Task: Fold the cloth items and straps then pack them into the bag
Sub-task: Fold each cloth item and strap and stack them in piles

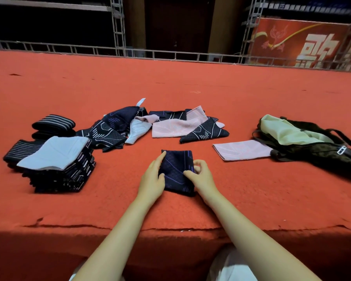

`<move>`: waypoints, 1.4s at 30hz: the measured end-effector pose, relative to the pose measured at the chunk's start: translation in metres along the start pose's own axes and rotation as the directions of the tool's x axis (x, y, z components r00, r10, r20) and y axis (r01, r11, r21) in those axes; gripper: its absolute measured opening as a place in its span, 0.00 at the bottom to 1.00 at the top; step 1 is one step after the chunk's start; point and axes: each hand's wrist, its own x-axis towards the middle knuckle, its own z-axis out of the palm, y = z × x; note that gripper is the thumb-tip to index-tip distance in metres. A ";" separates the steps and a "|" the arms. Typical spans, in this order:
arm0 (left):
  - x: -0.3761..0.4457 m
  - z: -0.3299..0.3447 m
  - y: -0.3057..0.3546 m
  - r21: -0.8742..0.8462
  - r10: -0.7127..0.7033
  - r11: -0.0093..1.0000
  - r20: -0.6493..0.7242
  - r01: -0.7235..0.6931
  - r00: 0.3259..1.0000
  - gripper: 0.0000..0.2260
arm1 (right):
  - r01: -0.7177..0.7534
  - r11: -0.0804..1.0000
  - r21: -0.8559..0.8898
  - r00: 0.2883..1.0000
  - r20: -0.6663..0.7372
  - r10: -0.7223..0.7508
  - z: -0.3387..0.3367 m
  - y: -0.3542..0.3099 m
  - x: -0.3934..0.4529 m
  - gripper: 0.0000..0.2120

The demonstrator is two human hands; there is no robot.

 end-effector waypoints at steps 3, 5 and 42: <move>0.001 -0.005 -0.002 -0.098 -0.028 0.995 -0.020 0.026 0.999 0.34 | -0.104 0.988 0.115 0.994 0.029 0.101 -0.001 -0.012 0.000 0.15; 0.001 -0.009 -0.002 -0.184 -0.070 0.981 -0.029 0.063 0.997 0.33 | -0.117 0.987 0.108 0.992 0.054 0.112 0.001 -0.021 -0.001 0.11; 0.016 -0.276 -0.073 0.520 -0.166 0.698 -0.552 0.492 0.817 0.16 | -0.007 0.970 -0.244 0.940 0.328 0.089 0.273 -0.087 0.032 0.21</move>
